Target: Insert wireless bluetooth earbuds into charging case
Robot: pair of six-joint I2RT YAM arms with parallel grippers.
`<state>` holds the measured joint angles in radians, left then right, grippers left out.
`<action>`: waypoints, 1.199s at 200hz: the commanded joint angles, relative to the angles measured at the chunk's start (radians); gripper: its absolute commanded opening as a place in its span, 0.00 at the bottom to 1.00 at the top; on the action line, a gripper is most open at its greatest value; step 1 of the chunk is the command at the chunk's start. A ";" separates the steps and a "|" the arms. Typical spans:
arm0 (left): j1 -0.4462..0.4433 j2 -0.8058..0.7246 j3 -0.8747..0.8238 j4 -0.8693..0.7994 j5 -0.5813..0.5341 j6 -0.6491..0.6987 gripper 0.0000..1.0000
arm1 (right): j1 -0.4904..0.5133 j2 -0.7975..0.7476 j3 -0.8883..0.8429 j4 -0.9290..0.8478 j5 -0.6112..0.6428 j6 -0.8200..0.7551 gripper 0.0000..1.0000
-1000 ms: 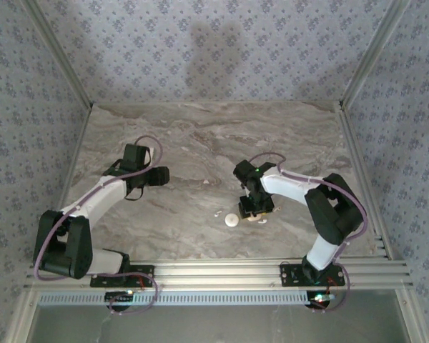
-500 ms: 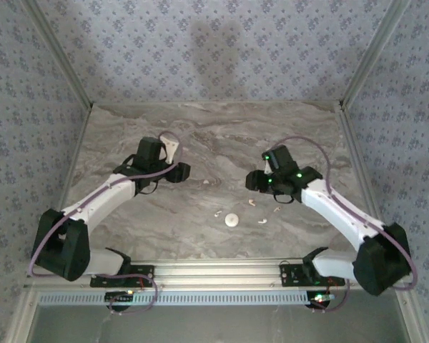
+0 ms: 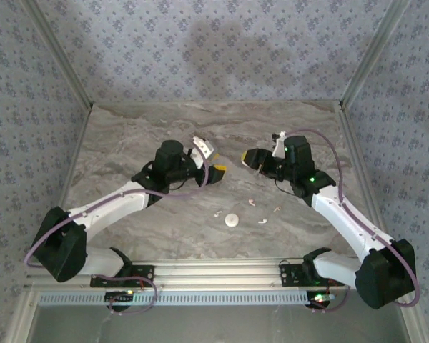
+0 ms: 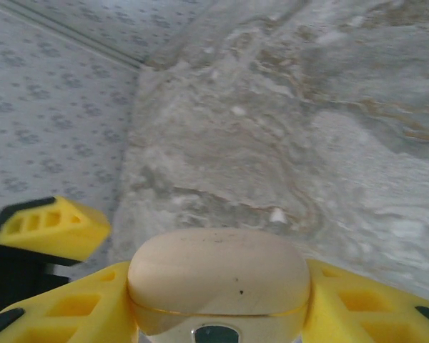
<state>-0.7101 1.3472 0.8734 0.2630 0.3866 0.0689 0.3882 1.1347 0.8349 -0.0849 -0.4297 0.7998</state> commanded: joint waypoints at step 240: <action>-0.099 0.110 0.031 0.370 0.033 -0.101 0.52 | 0.031 -0.086 -0.056 0.214 -0.173 0.104 0.54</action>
<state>-0.8047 1.4479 0.8745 0.5678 0.4194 0.0002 0.4084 1.0714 0.7914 0.1047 -0.5915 0.8951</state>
